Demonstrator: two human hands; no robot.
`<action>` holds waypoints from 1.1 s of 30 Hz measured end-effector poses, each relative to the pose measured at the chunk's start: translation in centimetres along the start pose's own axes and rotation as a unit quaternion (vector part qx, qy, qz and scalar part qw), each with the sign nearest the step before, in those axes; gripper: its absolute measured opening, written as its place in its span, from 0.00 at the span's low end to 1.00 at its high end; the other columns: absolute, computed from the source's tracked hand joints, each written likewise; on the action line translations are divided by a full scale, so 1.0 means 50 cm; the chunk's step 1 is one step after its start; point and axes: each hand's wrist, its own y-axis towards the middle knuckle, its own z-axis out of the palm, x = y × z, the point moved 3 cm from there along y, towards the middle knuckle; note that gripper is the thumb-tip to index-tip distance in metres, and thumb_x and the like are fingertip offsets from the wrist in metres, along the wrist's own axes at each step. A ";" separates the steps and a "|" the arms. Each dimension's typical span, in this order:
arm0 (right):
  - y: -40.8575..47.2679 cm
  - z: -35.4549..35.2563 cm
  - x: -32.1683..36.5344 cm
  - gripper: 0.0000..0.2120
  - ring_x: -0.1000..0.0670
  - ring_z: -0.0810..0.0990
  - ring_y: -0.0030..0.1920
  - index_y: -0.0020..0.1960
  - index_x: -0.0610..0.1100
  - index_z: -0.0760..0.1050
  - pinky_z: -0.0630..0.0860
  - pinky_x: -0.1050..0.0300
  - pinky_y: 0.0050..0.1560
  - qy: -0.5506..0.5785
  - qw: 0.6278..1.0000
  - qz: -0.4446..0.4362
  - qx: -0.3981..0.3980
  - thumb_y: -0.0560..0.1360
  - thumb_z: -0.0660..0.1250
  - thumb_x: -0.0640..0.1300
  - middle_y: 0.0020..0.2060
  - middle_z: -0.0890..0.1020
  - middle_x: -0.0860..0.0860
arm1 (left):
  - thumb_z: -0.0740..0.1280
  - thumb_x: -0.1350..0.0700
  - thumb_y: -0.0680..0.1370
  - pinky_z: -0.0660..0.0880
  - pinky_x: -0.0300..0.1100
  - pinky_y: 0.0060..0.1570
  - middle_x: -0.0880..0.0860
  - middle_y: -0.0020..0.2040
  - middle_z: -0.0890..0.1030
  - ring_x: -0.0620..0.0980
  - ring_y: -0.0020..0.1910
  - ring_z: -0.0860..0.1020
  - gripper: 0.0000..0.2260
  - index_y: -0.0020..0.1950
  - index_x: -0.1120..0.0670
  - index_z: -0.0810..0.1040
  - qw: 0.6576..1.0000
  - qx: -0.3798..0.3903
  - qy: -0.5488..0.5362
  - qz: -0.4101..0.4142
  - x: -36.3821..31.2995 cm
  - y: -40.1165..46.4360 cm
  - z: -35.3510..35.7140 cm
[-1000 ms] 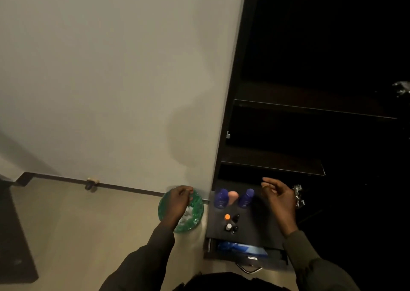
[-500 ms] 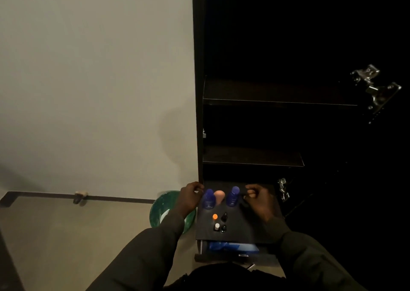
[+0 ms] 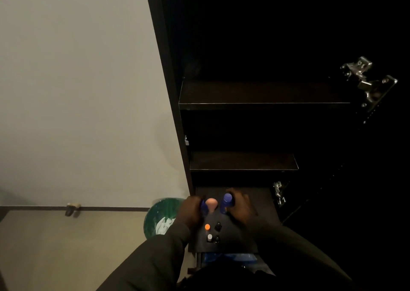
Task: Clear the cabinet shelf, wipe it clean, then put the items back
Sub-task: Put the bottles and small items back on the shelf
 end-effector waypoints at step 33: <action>-0.341 -0.495 0.355 0.16 0.51 0.82 0.54 0.56 0.55 0.79 0.79 0.61 0.50 0.229 0.886 -0.355 -0.193 0.70 0.76 0.44 0.52 0.81 0.54 | 0.77 0.50 0.69 0.77 0.36 0.54 0.34 0.52 0.81 0.37 0.52 0.81 0.29 0.63 0.31 0.68 0.950 -0.167 -0.148 0.217 -0.378 -0.301 -0.574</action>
